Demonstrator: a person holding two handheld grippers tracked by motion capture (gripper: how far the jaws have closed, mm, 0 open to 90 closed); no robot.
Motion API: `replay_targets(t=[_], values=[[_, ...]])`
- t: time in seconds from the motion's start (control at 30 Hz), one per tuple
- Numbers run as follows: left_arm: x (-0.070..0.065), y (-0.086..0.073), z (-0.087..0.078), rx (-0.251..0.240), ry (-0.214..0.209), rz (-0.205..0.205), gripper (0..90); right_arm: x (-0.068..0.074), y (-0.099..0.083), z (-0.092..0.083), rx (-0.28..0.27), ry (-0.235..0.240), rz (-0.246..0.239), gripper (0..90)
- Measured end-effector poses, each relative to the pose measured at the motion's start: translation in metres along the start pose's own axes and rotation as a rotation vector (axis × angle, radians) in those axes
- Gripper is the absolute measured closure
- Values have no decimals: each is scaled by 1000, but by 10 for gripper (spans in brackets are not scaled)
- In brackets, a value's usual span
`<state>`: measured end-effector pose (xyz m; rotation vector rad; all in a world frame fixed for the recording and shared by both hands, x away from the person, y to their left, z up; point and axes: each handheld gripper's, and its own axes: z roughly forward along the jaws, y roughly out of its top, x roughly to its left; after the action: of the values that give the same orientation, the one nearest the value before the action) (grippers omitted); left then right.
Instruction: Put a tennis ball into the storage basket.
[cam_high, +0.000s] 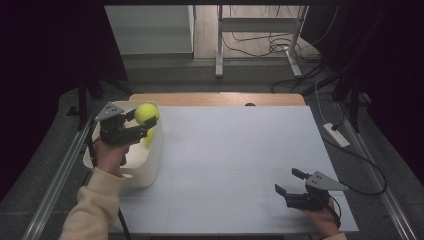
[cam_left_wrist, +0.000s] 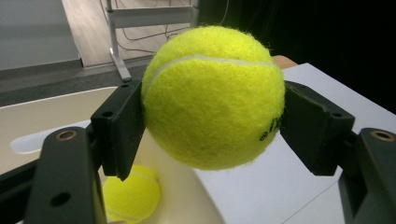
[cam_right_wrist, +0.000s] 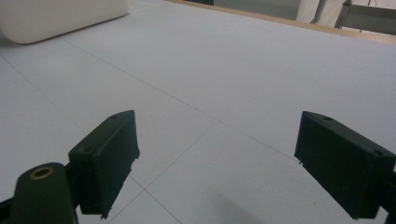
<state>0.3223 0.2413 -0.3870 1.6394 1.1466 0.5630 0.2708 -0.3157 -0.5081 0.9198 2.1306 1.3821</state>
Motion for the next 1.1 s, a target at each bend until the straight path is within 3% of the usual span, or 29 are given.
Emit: replay_targets(t=[0.23,0.37,1.1], values=[[7,-3,-6,-4,21,-11,271,1,0,1,4,-2,-1,131],[11,-6,-7,2,53,-13,270,0,0,0,-4,-1,-1,131],[22,-17,-10,46,104,-19,270,0,0,1,1,-5,1,132]])
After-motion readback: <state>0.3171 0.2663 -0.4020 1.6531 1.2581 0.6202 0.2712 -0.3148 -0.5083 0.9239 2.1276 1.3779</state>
